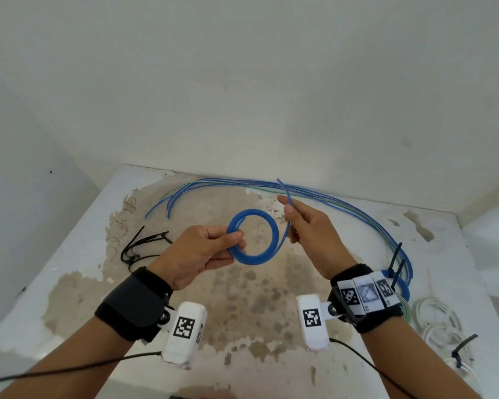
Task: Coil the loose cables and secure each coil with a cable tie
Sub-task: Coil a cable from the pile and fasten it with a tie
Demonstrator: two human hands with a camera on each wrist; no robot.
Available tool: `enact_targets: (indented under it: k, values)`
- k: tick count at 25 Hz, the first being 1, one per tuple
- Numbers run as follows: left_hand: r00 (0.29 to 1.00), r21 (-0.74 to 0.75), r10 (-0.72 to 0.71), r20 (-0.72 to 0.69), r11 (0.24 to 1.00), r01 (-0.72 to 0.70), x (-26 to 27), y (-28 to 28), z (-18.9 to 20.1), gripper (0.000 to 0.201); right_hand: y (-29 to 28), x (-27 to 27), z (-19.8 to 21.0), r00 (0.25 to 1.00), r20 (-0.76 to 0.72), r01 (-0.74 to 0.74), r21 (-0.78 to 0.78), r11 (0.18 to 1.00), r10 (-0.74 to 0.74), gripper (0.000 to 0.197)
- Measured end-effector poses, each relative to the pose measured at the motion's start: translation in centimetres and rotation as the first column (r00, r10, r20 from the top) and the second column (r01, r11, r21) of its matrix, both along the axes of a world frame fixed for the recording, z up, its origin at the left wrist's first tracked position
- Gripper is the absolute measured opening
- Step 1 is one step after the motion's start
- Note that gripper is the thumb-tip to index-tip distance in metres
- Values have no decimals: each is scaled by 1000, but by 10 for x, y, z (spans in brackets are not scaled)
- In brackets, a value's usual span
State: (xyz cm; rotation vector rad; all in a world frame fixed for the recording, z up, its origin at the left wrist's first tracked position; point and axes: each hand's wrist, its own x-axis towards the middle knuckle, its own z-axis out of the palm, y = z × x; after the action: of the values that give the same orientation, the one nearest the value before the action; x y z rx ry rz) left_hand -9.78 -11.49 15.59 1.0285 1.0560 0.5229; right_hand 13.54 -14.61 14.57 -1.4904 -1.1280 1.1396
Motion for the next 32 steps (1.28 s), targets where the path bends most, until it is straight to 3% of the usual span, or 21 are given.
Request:
enact_targets:
  k: [8, 14, 18, 21, 24, 27, 29, 32]
  values:
    - [960, -42, -205, -189, 979, 201, -28, 13, 4, 26, -9, -35, -13, 957, 114, -266, -31, 963, 268, 34]
    - [904, -36, -333, -267, 941, 336, -54, 22, -1, 24, -13, -61, -24, 921, 242, -295, -77, 952, 305, 28]
    - [893, -24, -391, -222, 918, 396, -70, 26, -10, 23, -16, -78, -22, 922, 265, -256, -129, 958, 282, 28]
    - [906, -9, -386, -173, 921, 390, -74, 31, -23, 24, -21, -94, -23, 963, 106, -230, -151, 961, 247, 30]
    - [918, -100, -394, -41, 916, 388, -69, 27, -36, 19, -30, -101, -31, 978, 102, -168, -148, 975, 184, 31]
    - [958, -210, -283, 41, 935, 285, -62, 17, -41, 18, -39, -109, -34, 985, 108, -118, -163, 979, 137, 31]
    - [972, -224, -237, 3, 947, 232, -58, 16, -42, 29, -41, -113, -33, 981, 144, -108, -158, 982, 131, 31]
    - [964, -72, -222, -143, 974, 213, -55, 11, -47, 37, -40, -117, -36, 960, 237, -114, -155, 981, 149, 32]
